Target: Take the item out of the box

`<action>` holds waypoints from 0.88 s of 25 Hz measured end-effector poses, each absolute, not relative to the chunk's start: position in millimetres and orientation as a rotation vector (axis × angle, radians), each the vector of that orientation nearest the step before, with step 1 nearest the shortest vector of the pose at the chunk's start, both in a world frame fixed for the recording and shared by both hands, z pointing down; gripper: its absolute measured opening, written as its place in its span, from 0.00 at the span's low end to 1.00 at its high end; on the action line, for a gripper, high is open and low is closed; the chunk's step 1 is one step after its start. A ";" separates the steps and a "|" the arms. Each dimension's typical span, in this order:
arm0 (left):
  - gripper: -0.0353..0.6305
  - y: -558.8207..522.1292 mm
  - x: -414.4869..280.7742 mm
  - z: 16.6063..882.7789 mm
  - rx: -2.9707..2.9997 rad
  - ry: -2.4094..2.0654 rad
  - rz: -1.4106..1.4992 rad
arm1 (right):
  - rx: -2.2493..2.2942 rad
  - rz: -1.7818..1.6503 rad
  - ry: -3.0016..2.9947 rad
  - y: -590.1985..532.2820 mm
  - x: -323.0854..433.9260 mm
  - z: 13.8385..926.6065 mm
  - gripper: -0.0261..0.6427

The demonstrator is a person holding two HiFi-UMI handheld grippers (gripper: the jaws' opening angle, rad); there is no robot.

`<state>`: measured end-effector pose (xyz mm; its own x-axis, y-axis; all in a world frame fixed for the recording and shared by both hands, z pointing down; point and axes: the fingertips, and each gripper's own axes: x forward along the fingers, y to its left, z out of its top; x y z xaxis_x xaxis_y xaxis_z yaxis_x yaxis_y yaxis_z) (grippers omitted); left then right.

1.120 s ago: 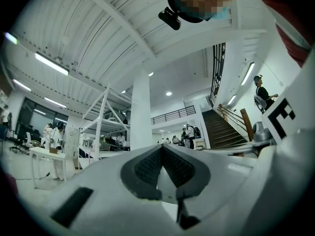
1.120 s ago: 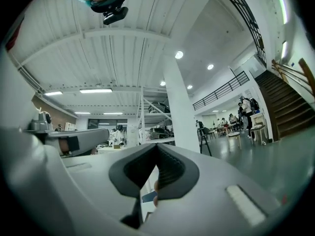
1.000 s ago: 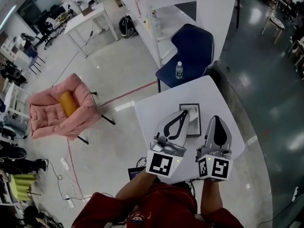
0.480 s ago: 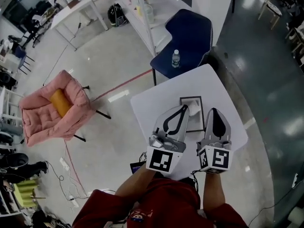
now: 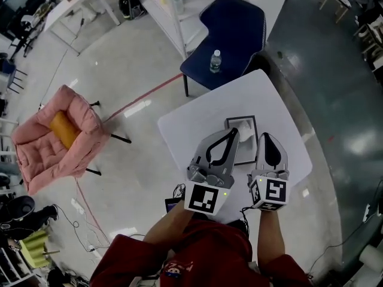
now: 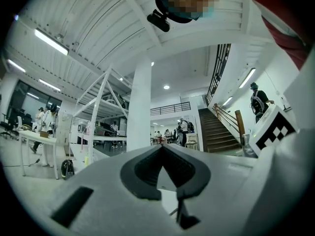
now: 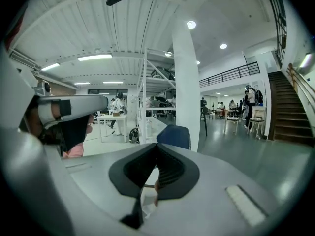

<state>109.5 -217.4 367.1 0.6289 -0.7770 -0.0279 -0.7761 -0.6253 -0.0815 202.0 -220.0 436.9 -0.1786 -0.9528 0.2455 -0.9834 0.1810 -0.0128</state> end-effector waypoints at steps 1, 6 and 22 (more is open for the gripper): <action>0.06 -220.9 109.1 370.4 -2.762 1.314 -0.021 | 1.877 0.258 -2.258 -222.5 201.2 441.8 0.04; 0.06 -236.7 106.4 387.1 -2.786 1.318 -0.022 | 1.810 0.274 -2.227 -236.9 196.9 466.4 0.04; 0.06 -249.4 95.5 435.9 -2.869 1.330 -0.037 | 1.537 0.431 -2.075 -256.5 183.7 568.5 0.08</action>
